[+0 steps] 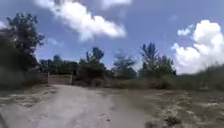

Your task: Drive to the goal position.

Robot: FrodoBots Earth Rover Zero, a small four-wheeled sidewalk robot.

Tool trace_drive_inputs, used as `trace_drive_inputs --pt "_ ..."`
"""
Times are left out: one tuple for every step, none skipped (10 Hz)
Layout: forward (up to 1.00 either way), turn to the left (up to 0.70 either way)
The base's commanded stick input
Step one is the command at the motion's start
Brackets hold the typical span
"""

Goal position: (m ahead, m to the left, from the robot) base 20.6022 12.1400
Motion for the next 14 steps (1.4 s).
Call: trace_drive_inputs --pt "1.0 0.4" --pt "1.0 0.4" --pt "1.0 0.4" --pt "1.0 0.4" --pt "1.0 0.4" --pt "1.0 0.11" --pt "1.0 0.0" --pt "1.0 0.0" --pt "1.0 0.0" --pt "1.0 0.0" --pt "1.0 0.0" --pt "1.0 0.0" --pt "1.0 0.0" --pt "1.0 0.0"
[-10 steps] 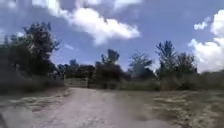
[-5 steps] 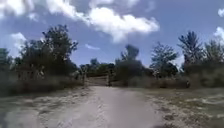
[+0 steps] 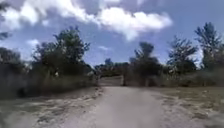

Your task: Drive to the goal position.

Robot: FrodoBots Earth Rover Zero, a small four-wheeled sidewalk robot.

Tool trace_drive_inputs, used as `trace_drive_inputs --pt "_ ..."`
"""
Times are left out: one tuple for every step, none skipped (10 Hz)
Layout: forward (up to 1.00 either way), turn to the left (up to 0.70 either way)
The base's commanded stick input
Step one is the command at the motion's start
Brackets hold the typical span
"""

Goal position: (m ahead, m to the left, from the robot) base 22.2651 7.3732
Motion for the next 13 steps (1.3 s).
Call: trace_drive_inputs --pt "1.0 0.0" --pt "1.0 0.0" --pt "1.0 0.0" --pt "1.0 0.0" --pt "1.0 0.0" --pt "1.0 0.0" --pt "1.0 0.0" --pt "1.0 0.0" --pt "1.0 0.0" --pt "1.0 0.0" --pt "1.0 0.0" --pt "1.0 0.4" --pt "1.0 0.4"
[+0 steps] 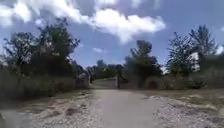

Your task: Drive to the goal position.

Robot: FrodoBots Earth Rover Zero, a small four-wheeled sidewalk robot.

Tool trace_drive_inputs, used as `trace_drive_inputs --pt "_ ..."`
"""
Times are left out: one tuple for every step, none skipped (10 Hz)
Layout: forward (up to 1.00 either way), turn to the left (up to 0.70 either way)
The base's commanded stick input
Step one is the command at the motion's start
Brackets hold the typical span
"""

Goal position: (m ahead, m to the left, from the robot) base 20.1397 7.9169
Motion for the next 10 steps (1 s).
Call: trace_drive_inputs --pt "1.0 0.4" --pt "1.0 0.4" --pt "1.0 0.4" --pt "1.0 0.4" --pt "1.0 0.4" --pt "1.0 0.37" --pt "1.0 0.27" --pt "1.0 0.08" --pt "1.0 0.0" --pt "1.0 0.0"
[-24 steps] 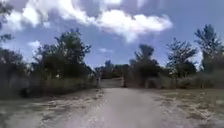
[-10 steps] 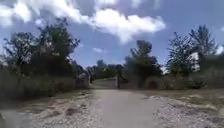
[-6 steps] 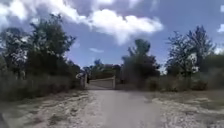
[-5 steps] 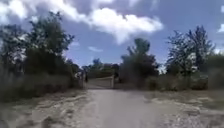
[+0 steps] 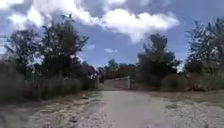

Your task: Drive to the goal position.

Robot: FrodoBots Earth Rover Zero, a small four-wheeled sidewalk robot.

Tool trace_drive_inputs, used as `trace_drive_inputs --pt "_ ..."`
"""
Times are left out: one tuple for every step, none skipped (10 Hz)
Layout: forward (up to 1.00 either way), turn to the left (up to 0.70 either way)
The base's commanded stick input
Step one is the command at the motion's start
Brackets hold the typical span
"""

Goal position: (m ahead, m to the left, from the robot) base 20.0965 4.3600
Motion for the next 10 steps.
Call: trace_drive_inputs --pt "1.0 0.0" --pt "1.0 0.0" --pt "1.0 0.0" --pt "1.0 0.0" --pt "1.0 0.0" --pt "1.0 0.0" --pt "1.0 0.0" --pt "1.0 0.0" --pt "1.0 0.0" --pt "1.0 0.0"
